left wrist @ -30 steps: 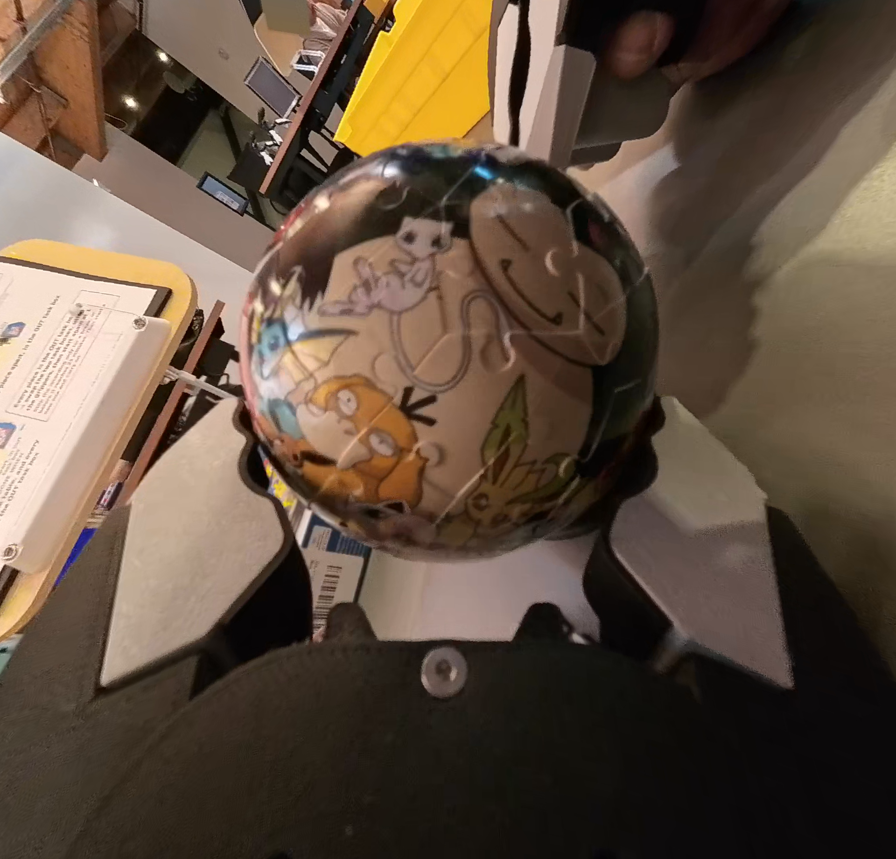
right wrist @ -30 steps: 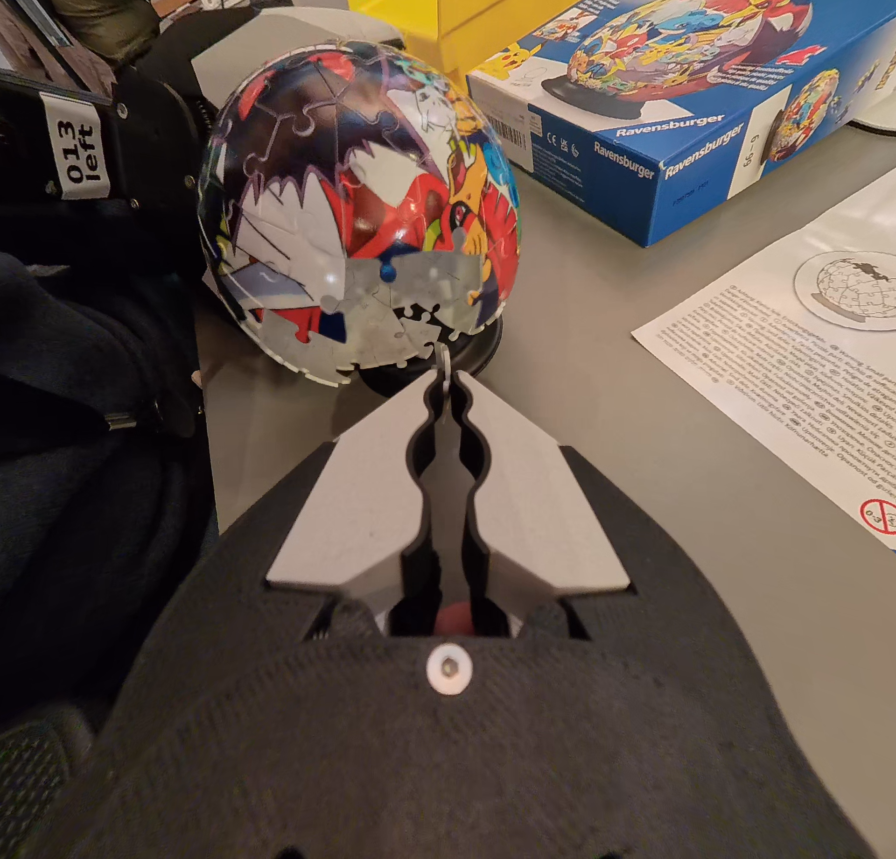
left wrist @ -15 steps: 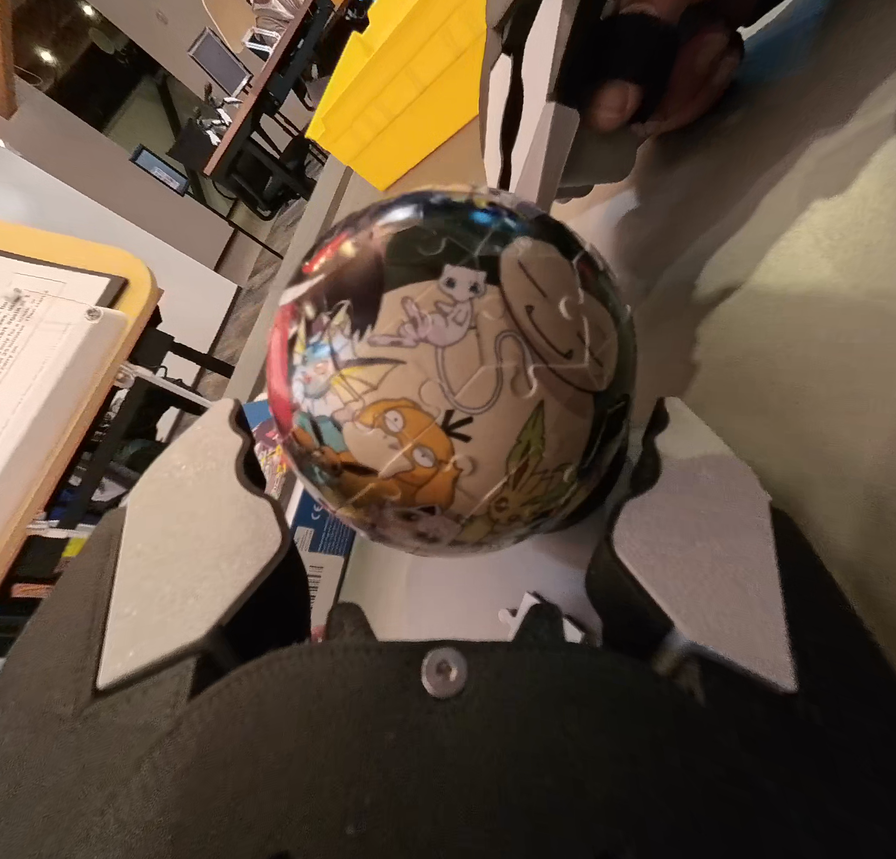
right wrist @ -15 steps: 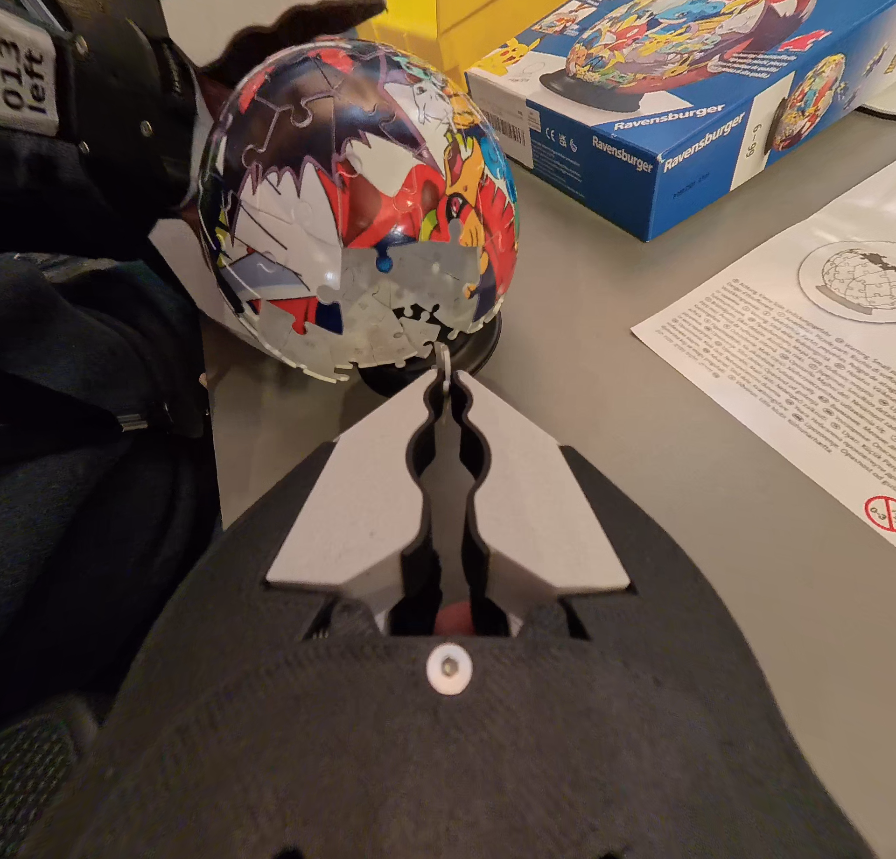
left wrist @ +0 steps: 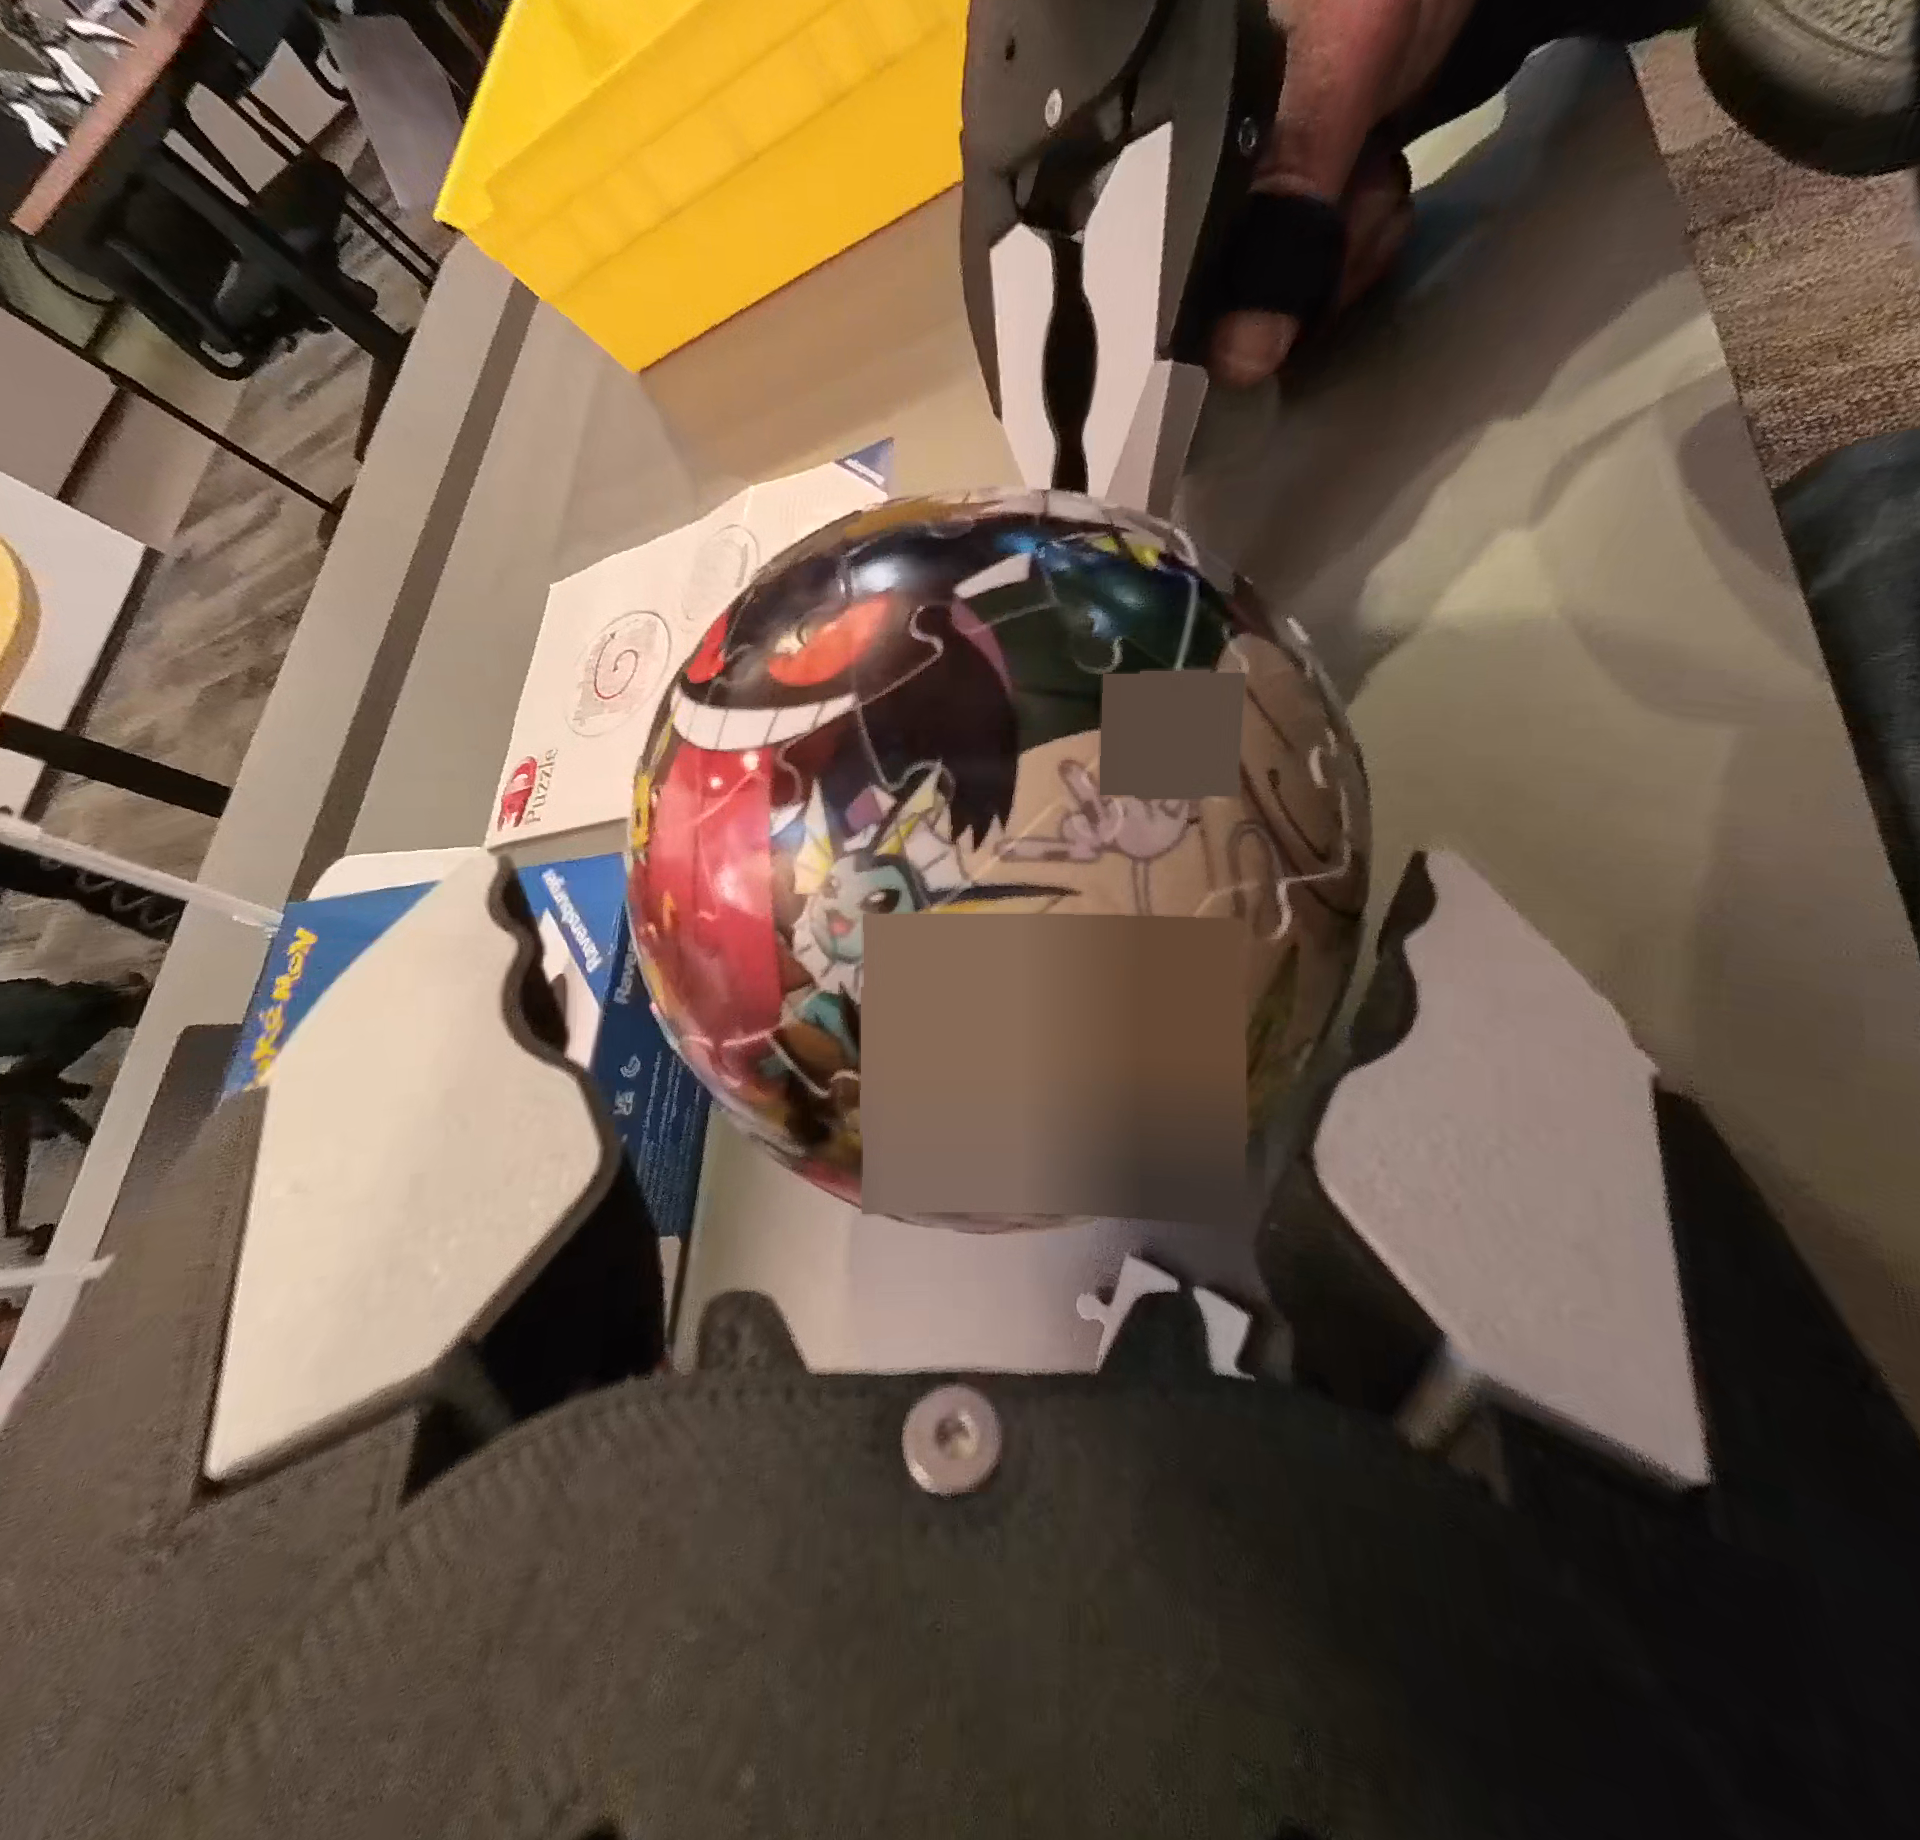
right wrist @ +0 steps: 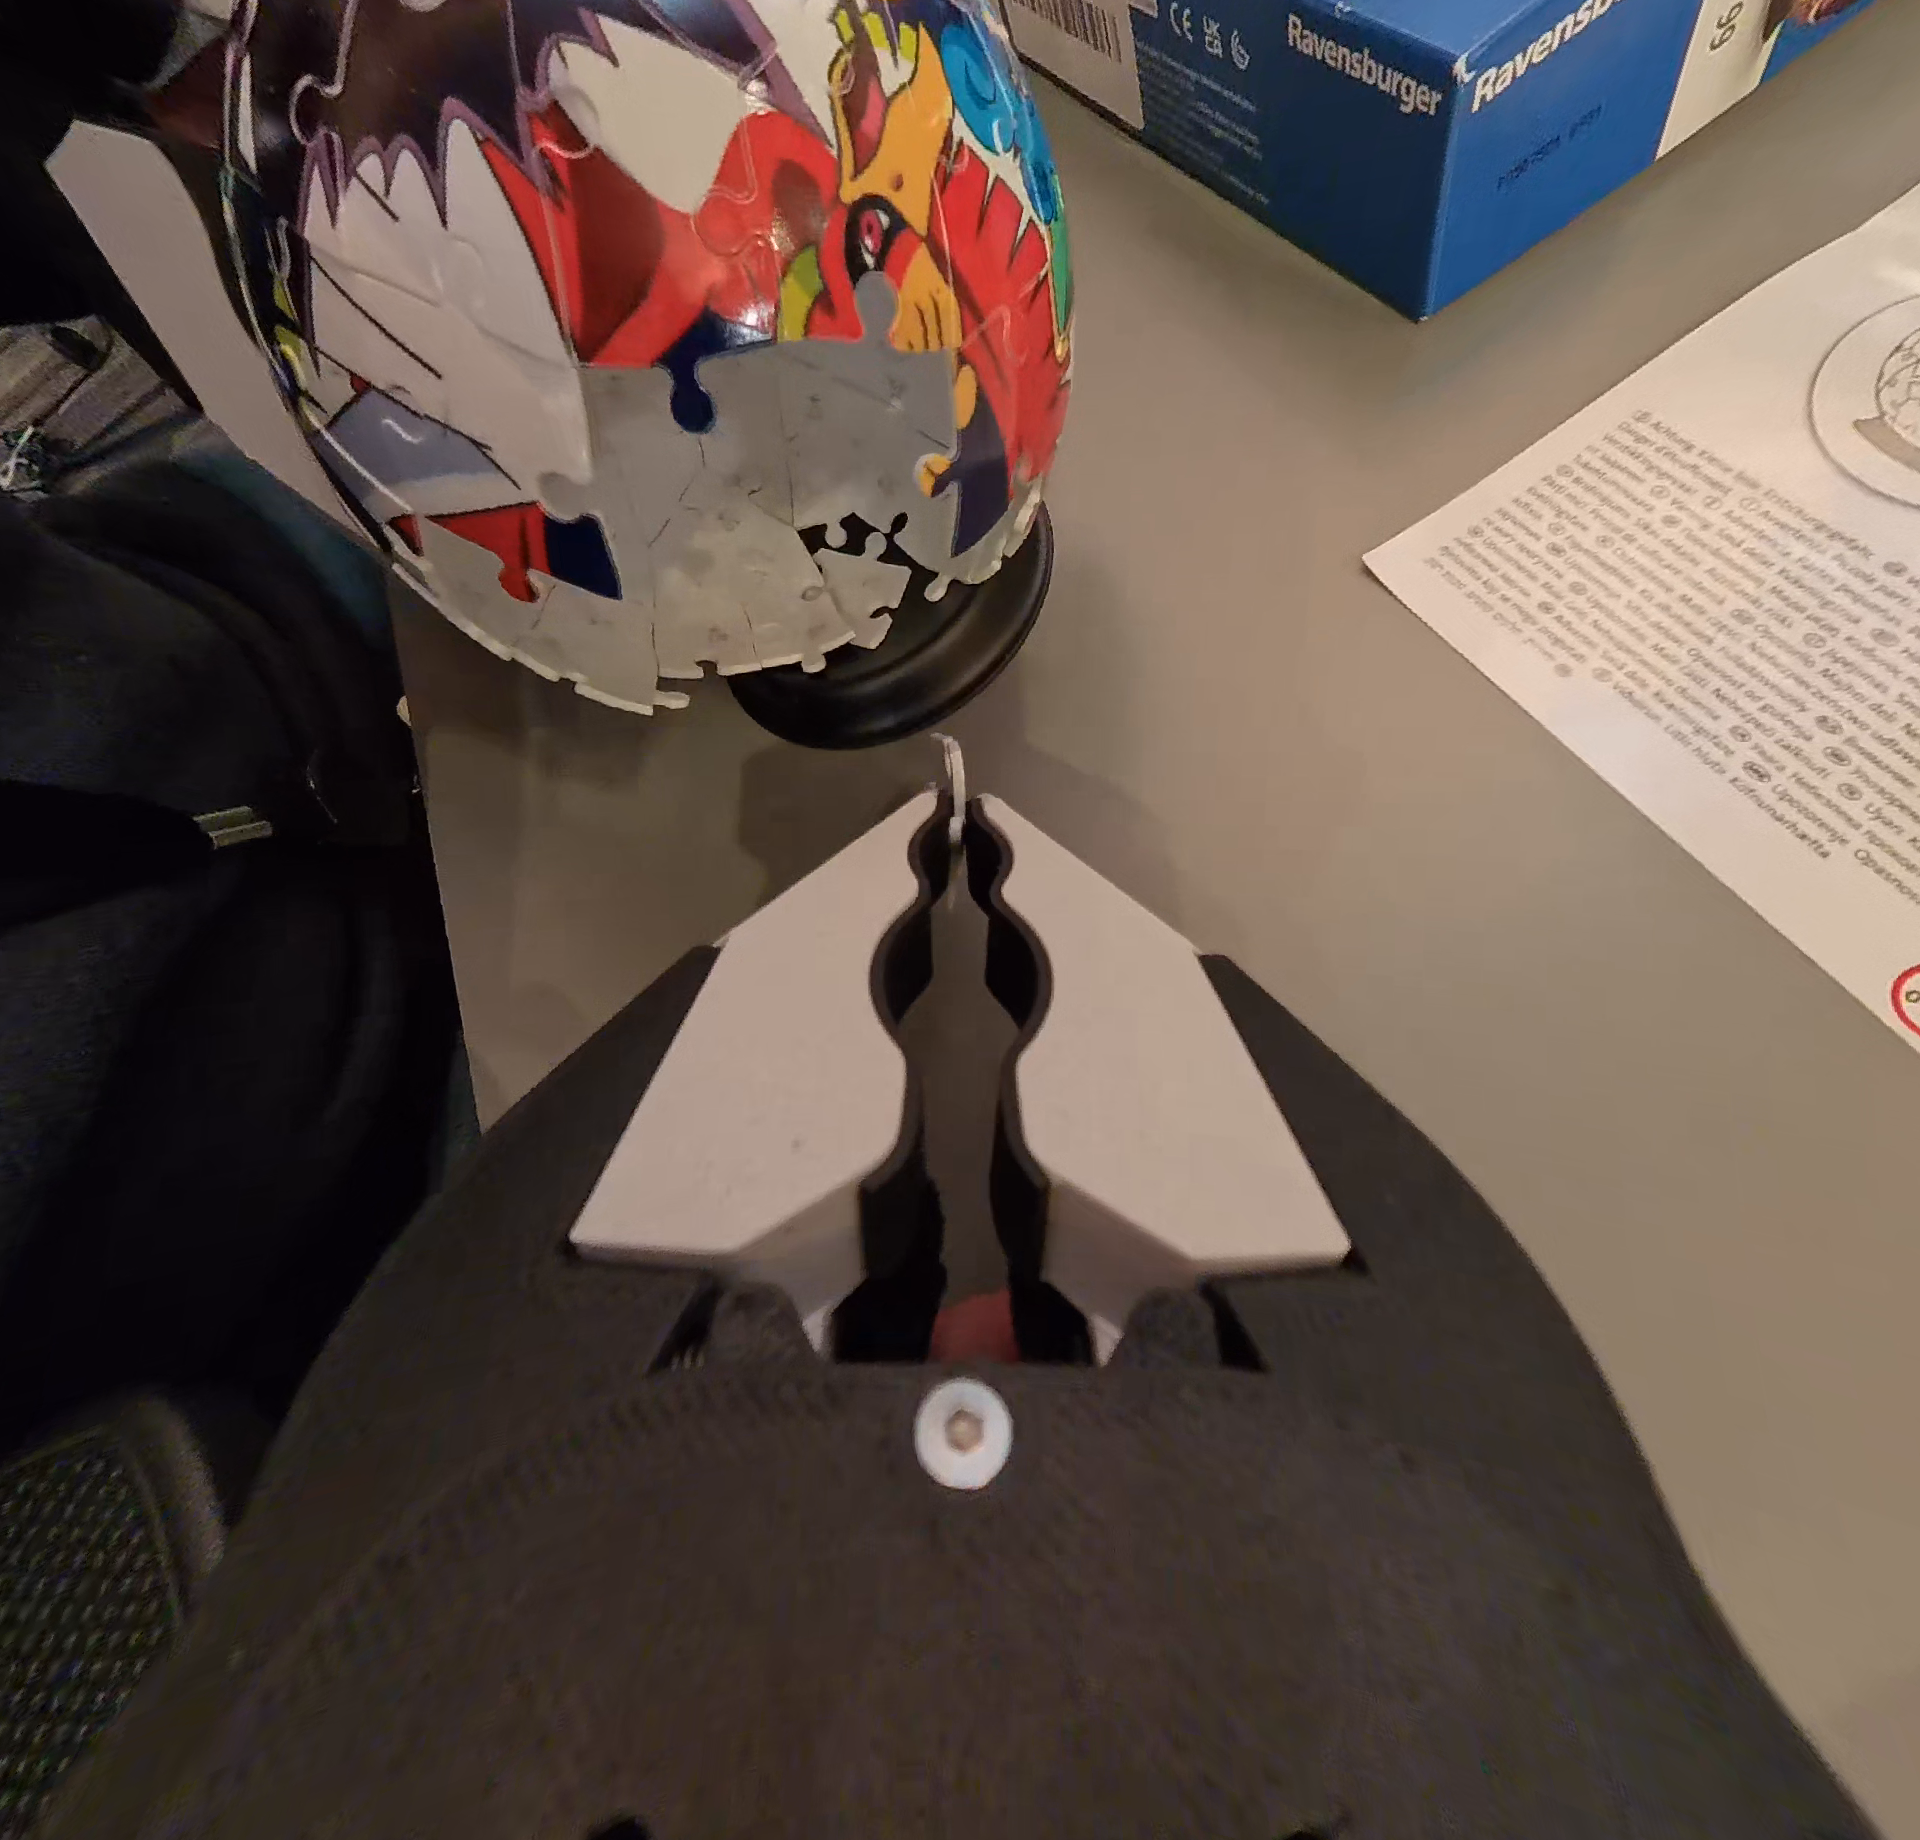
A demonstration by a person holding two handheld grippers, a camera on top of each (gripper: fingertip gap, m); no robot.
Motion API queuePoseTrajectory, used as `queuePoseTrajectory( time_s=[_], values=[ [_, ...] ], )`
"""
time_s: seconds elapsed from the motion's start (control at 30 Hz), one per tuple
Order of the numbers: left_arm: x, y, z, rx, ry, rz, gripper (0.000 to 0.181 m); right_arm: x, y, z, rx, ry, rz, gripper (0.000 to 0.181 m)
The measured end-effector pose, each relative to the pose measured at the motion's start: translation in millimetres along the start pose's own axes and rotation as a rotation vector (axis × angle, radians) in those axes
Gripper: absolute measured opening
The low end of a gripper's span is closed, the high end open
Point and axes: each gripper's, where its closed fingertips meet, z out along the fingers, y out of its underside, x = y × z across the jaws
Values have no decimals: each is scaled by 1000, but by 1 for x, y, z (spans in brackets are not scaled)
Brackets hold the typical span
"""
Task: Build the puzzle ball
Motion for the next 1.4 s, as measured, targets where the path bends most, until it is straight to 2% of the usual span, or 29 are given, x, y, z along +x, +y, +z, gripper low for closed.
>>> queuePoseTrajectory(
  time_s=[0.03, 0.2, 0.57, 0.9, 1.1, 1.2, 1.4],
  values=[
    [0, 1, 1, -6, 3, 4, 147, 0, 0, 0, 2, -1, 3, 0],
    [5, 4, 5, -14, 48, 4, 136, 0, -3, -3, 26, -15, 17, 4],
    [3, 6, 2, 0, 58, -2, 136, -8, -18, -11, 97, -8, -36, 7],
    [4, 9, -4, 4, 50, 26, 132, -28, -21, 6, 84, -88, -116, 6],
    [5, 9, -3, 1, 63, 38, 137, -38, -17, 10, 55, -145, -251, 26],
    [7, 7, -4, 5, 77, 40, 140, -41, -10, 11, 24, -165, -341, 43],
    [6, -1, -3, -2, 148, 17, 147, -53, -8, 13, 36, -211, -456, 45]
  ],
)
